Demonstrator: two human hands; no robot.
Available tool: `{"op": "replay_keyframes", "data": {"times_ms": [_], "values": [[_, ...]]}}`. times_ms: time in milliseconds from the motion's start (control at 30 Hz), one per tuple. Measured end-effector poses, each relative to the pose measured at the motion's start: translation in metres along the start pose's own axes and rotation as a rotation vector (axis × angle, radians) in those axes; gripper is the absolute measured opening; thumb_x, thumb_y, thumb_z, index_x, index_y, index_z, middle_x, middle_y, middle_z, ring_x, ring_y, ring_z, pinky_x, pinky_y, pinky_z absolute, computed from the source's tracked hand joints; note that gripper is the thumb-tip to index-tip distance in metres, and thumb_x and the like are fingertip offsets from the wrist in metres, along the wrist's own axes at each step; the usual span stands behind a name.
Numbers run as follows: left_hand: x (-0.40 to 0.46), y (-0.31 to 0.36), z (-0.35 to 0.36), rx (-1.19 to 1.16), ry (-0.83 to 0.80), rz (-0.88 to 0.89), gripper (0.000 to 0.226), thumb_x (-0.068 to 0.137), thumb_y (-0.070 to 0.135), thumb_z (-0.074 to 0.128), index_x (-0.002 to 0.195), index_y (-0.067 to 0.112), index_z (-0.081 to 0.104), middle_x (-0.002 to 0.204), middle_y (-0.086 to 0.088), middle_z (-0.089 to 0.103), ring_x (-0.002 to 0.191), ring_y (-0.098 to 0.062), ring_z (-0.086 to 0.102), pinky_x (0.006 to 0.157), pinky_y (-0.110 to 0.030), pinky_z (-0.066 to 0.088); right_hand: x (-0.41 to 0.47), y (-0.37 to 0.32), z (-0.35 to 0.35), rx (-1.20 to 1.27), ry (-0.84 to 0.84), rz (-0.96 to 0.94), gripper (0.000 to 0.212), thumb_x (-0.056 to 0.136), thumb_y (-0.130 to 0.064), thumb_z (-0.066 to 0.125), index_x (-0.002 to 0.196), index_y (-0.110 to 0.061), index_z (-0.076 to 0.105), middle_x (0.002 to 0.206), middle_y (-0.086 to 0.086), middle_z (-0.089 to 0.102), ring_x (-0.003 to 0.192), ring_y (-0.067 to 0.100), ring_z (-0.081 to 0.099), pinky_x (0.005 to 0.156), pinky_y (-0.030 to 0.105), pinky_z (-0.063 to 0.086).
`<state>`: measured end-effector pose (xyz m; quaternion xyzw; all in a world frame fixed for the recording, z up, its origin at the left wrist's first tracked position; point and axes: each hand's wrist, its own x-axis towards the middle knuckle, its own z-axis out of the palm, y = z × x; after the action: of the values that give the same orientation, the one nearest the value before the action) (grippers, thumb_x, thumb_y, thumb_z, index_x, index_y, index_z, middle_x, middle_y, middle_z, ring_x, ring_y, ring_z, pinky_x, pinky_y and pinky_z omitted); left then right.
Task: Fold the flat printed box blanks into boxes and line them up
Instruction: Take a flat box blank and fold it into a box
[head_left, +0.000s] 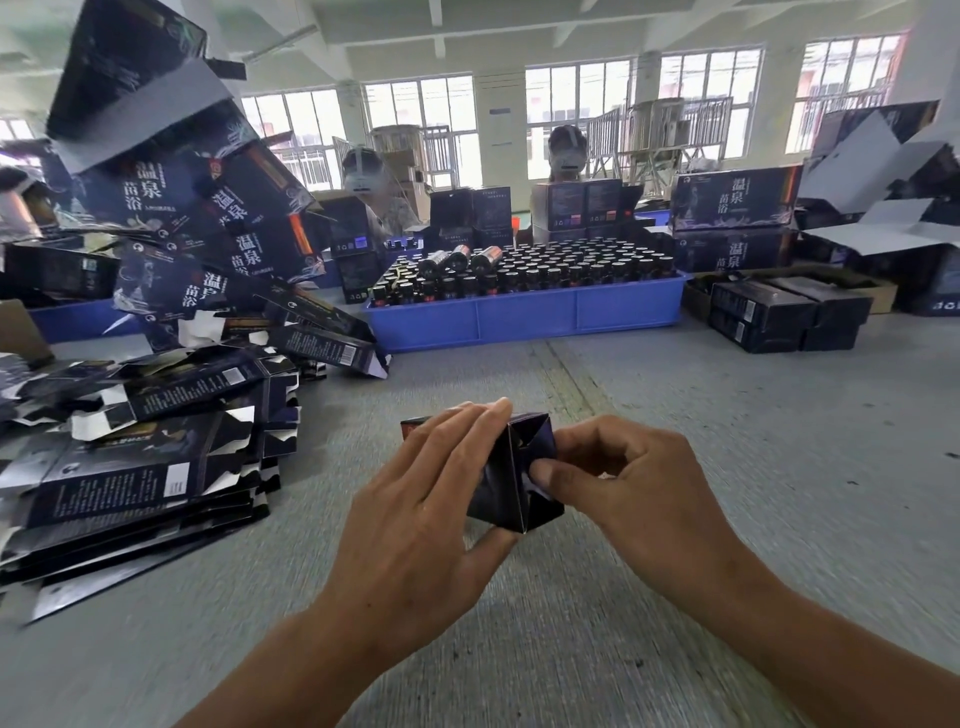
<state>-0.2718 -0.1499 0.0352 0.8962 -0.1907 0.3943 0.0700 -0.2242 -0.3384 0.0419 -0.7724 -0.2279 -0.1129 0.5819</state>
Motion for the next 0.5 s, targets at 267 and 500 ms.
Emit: {"op": "replay_keyframes", "data": {"times_ms": [267,500], "values": [[-0.0023,-0.0020,0.0010,-0.074,-0.006,-0.041,0.080,0.081,0.044,0.056,0.152,0.017,0.032,0.149,0.006,0.041,0.140,-0.013,0.037,0.111,-0.034,0.036,0.0003,-0.0002,-0.0049,0.072,-0.107,0.018,0.040,0.078,-0.052,0.074,0.113,-0.034,0.070,0.098,-0.022,0.074,0.089,-0.001,0.071,0.071,0.017,0.056],[-0.0044,0.0004,0.0036,-0.082,-0.087,0.124,0.085,0.080,0.023,0.064,0.156,0.015,0.026,0.163,0.002,0.030,0.153,-0.020,0.020,0.119,-0.046,0.029,0.0012,0.0022,0.0012,0.064,-0.136,0.089,0.063,0.079,-0.049,0.074,0.137,-0.036,0.054,0.108,-0.010,0.069,0.098,0.001,0.069,0.080,0.023,0.060]]}}
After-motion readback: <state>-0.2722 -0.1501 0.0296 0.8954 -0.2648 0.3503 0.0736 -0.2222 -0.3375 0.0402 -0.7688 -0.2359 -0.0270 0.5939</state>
